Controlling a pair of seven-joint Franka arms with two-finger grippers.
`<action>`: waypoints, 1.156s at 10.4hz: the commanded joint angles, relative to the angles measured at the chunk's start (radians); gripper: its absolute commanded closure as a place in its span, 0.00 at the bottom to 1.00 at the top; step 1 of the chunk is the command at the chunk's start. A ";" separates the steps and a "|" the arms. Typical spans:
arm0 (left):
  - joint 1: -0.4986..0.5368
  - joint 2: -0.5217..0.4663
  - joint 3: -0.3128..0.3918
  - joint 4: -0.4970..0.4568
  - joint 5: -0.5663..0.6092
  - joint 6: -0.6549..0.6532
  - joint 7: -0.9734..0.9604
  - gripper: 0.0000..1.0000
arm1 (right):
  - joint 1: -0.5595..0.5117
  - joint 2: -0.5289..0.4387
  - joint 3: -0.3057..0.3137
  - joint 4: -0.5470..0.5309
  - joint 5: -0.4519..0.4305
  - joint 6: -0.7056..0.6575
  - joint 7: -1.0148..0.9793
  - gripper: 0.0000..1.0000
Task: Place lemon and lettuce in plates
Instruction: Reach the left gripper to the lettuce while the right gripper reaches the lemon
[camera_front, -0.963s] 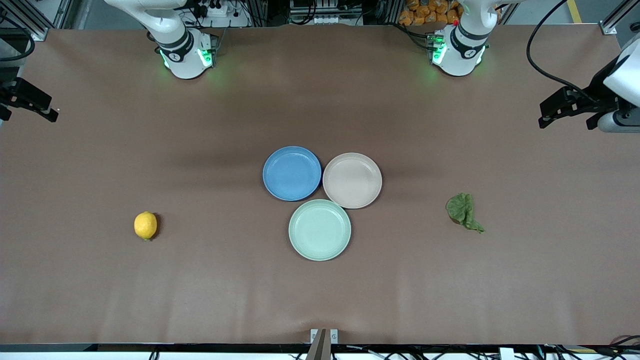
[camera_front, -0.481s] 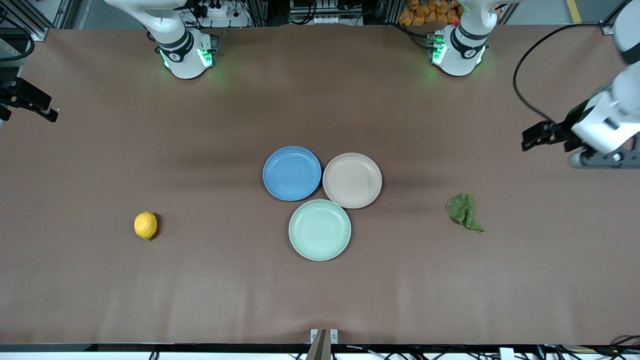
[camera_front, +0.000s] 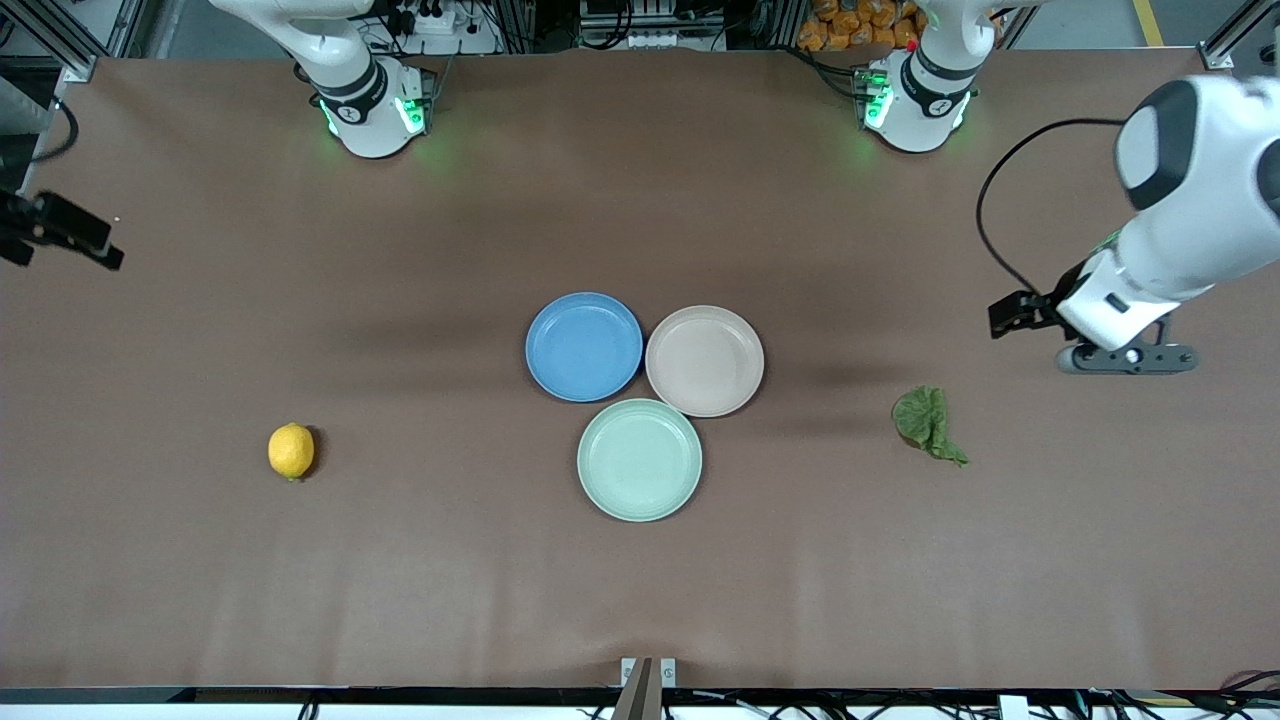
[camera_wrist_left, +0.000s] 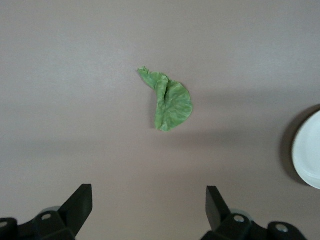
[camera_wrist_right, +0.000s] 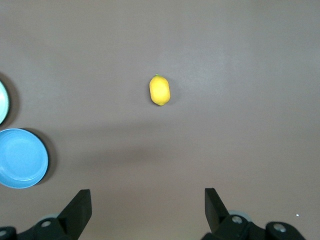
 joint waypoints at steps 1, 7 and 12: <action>0.009 0.015 -0.005 -0.119 0.013 0.141 0.012 0.00 | -0.018 0.092 0.008 0.013 0.011 0.047 0.005 0.00; -0.002 0.213 -0.006 -0.148 0.015 0.333 0.013 0.00 | -0.032 0.357 0.008 0.013 0.011 0.194 0.005 0.00; -0.008 0.361 -0.003 -0.136 0.044 0.488 0.016 0.00 | -0.049 0.525 0.008 0.013 0.011 0.377 0.004 0.00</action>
